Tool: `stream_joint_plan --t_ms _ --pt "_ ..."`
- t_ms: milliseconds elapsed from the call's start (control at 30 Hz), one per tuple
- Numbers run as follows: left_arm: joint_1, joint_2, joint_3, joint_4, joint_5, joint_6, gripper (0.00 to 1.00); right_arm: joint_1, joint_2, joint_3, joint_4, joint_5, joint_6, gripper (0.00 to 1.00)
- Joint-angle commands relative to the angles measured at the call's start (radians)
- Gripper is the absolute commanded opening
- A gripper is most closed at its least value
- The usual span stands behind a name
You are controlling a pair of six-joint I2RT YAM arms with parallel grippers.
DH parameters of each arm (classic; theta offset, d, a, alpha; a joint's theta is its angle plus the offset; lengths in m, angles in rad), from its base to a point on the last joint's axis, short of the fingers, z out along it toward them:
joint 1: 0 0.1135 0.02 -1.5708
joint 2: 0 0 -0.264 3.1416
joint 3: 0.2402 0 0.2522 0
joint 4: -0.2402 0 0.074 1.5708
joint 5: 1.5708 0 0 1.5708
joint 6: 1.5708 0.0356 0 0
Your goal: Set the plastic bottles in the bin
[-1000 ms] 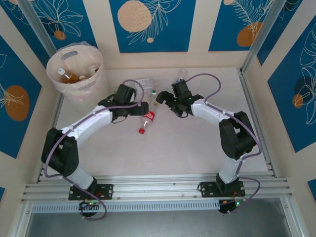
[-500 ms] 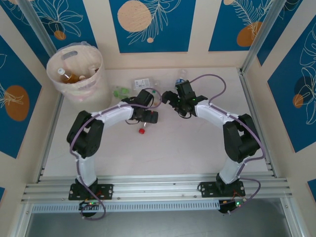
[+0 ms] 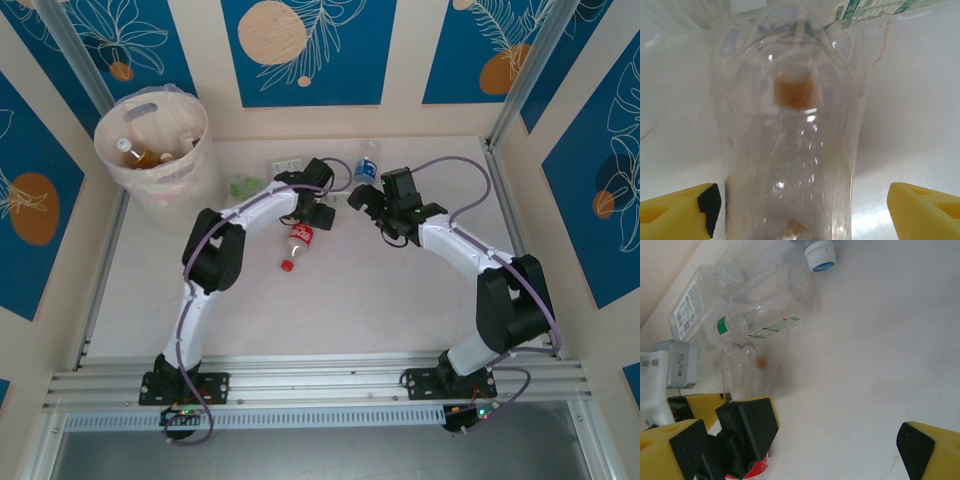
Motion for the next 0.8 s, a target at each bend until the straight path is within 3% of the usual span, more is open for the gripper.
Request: stream_joint_plan --t_ms 0,300,400,500,767 --pt "0.008 0.043 0.068 -0.098 -0.037 0.034 0.84 -0.01 -0.039 -0.024 -0.009 0.027 0.001 1.0" --pt "0.009 0.078 0.11 -0.107 -0.047 0.053 0.73 -0.024 -0.057 -0.037 -0.01 0.032 -0.01 1.0" --pt "0.01 0.067 0.107 -0.11 -0.05 0.056 0.66 -0.027 -0.08 -0.048 -0.006 0.045 -0.013 1.0" --pt "0.007 0.017 0.063 -0.07 -0.036 0.06 0.55 -0.029 -0.116 -0.066 -0.002 0.076 -0.017 1.0" --pt "0.004 -0.237 -0.178 0.129 0.035 0.063 0.43 -0.041 -0.237 -0.145 0.031 0.143 -0.038 1.0"
